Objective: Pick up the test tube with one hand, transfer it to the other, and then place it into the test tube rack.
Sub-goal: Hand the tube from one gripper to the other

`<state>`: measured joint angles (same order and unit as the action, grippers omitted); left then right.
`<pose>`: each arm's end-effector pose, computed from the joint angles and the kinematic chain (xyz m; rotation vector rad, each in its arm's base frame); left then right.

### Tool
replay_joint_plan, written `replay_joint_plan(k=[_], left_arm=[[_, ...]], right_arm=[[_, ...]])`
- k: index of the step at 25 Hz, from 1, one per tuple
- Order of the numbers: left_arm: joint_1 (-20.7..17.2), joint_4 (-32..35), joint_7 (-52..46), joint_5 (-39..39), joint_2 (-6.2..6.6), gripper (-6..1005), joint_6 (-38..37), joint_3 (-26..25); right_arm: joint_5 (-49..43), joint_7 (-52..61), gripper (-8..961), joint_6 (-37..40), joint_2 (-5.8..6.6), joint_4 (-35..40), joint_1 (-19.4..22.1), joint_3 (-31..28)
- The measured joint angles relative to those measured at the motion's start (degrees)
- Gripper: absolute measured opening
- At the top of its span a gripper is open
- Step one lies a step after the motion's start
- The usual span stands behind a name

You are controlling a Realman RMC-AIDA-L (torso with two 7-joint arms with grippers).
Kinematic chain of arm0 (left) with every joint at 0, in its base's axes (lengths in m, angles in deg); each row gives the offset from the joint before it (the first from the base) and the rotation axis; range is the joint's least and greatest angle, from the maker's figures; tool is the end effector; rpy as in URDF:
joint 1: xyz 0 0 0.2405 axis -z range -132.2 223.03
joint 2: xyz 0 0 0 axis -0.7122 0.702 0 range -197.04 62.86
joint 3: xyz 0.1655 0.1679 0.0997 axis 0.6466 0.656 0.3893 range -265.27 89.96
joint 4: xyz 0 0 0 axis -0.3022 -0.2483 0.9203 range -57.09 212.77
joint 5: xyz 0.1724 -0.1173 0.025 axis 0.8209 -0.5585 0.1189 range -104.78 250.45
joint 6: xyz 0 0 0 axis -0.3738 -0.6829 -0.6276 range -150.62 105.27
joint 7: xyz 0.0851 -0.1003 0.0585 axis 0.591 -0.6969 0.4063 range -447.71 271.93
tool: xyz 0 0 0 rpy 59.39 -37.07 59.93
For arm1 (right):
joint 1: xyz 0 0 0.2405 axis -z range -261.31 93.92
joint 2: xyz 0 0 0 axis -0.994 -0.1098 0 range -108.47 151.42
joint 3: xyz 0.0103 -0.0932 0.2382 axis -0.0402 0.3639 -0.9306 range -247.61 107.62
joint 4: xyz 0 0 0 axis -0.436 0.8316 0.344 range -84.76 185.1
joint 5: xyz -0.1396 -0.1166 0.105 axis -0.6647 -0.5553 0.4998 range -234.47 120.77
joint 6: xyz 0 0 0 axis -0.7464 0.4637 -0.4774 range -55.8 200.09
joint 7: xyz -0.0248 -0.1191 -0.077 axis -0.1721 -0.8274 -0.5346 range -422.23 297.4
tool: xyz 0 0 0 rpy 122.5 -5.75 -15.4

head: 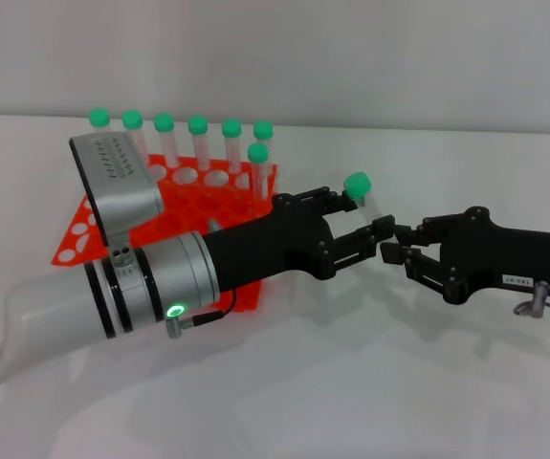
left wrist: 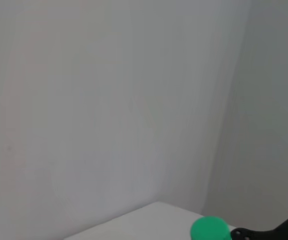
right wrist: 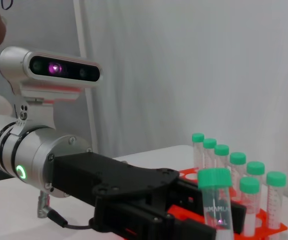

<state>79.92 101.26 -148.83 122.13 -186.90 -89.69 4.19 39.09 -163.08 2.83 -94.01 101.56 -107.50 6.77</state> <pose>-0.1865 0.3488 -0.0835 -2.5707 -0.5313 -1.0429 0.2088 0.3517 -0.0089 -2.6638 0.3214 0.6967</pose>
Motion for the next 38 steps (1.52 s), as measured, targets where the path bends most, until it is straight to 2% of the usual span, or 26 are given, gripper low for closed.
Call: replay_joint_plan(k=[9,12,28,38], left_arm=[[0.03,0.05,-0.24,-0.57,0.02,469,-0.18,0.18],[0.02,0.05,-0.43,-0.74,0.03,356,-0.23,0.19],[-0.78,0.05,-0.45,-1.73,0.20,272,-1.18,0.15],[-0.88,0.04,-0.55,-1.50,0.34,166,-1.46,0.17]], right_arm=[[0.02,-0.10,218,0.11,-0.06,0.28,-0.01,-0.04],[0.04,-0.12,219,0.10,-0.08,0.12,-0.01,-0.04],[1.01,0.25,224,0.91,-0.20,-1.10,-0.06,0.32],[1.57,0.29,227,1.03,-0.25,-1.49,-0.10,0.43]])
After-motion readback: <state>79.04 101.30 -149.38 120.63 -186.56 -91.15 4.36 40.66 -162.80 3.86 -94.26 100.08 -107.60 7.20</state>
